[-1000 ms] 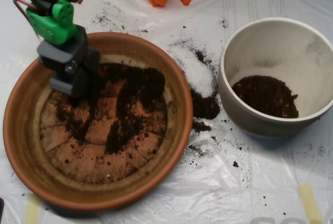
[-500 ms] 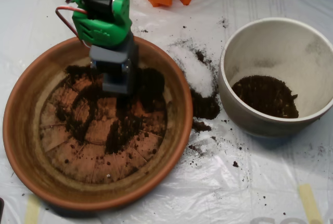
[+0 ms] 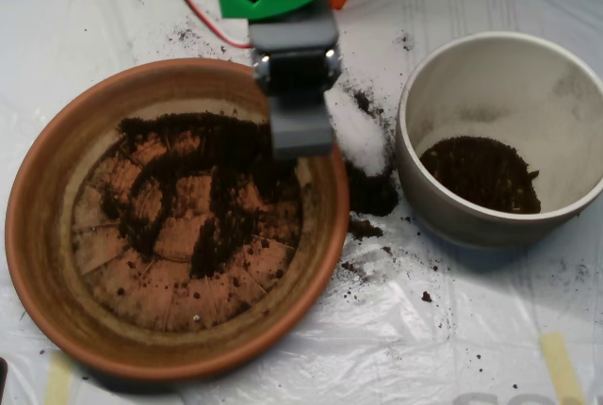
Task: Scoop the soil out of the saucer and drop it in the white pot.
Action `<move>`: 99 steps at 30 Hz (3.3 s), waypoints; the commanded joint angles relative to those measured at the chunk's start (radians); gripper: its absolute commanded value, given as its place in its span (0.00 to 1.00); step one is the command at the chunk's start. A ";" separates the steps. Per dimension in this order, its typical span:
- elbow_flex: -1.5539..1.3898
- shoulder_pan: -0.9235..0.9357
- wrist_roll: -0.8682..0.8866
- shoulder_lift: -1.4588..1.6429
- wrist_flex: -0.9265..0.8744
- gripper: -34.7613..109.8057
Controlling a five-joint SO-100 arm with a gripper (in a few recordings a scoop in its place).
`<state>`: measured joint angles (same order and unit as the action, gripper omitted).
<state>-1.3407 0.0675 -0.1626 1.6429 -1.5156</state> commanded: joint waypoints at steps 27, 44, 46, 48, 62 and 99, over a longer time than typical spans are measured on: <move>0.603 -0.472 -0.020 -0.153 -0.242 0.47; 0.041 -0.044 -0.018 0.206 -0.003 0.51; -0.135 0.021 -0.023 0.253 0.077 0.51; -0.285 0.080 -0.028 0.275 0.146 0.51; -0.618 0.305 -0.118 0.054 0.400 0.59; 0.014 0.382 -0.202 -0.577 0.132 0.56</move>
<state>-1.3146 0.4449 -0.3421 1.0109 -1.4036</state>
